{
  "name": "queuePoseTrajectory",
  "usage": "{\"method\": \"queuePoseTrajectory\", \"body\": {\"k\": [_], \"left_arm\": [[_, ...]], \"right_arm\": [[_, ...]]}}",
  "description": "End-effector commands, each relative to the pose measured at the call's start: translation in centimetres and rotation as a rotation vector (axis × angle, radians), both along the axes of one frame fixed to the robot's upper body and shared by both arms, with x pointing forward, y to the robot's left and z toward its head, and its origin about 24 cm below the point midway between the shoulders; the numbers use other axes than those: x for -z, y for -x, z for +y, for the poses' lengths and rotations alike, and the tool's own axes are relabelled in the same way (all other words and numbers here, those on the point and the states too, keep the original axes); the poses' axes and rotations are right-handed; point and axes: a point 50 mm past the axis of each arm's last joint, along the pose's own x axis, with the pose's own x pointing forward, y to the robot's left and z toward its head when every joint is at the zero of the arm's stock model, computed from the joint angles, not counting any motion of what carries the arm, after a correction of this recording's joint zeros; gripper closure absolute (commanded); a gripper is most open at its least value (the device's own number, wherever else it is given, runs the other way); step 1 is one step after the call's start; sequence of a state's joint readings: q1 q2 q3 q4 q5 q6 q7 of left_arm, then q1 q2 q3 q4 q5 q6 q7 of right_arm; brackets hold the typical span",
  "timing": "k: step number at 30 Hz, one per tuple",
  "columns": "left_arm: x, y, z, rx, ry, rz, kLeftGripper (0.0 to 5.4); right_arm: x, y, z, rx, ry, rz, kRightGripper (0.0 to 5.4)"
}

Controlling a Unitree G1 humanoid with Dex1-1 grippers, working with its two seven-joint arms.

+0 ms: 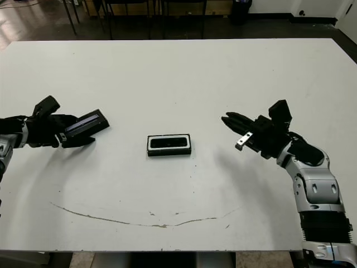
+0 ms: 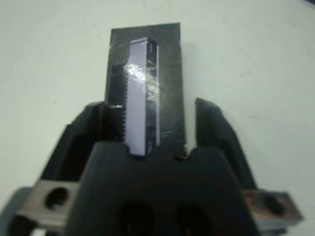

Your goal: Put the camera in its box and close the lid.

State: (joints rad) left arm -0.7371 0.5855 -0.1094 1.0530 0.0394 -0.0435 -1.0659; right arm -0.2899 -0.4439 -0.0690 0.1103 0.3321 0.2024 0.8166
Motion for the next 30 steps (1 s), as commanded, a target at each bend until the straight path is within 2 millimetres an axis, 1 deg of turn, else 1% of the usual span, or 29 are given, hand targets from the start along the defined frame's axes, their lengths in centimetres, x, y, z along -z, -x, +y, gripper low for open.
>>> {"method": "queuePoseTrajectory", "body": {"k": [1,4,6,11,14,18,22,26,30], "left_arm": [[1.9,1.2,0.8,-0.085,0.025,0.1,3.06],[2.2,1.5,1.0,-0.114,0.073,0.118,3.65],[2.2,1.7,1.0,-0.119,0.078,0.116,3.81],[1.7,1.9,1.0,-0.079,0.111,0.07,3.82],[0.6,1.9,0.4,0.009,0.104,-0.046,3.82],[-1.2,1.9,-1.4,0.098,0.155,-0.182,3.82],[-2.2,2.1,-4.5,0.116,0.24,-0.308,3.82],[-2.8,2.3,-7.5,0.191,0.269,-0.335,3.82],[-3.0,2.2,-10.0,0.307,0.255,-0.299,3.82]], "right_arm": [[0.6,0.2,-0.5,0.007,0.02,0.024,5.4],[0.6,0.2,-0.6,0.008,0.015,0.028,5.4],[0.6,0.2,-0.6,0.011,0.021,0.029,5.4],[0.6,0.2,-0.6,0.008,0.025,0.028,5.4],[0.7,0.2,-0.6,0.009,0.02,0.027,5.4],[0.7,0.1,-0.6,0.008,0.01,0.023,5.4],[0.5,-0.1,-0.5,0.006,0.002,0.023,5.4],[0.5,-0.3,-0.4,0.005,-0.024,0.027,5.4],[0.4,-0.3,-0.6,0.006,-0.025,0.024,5.4]]}}
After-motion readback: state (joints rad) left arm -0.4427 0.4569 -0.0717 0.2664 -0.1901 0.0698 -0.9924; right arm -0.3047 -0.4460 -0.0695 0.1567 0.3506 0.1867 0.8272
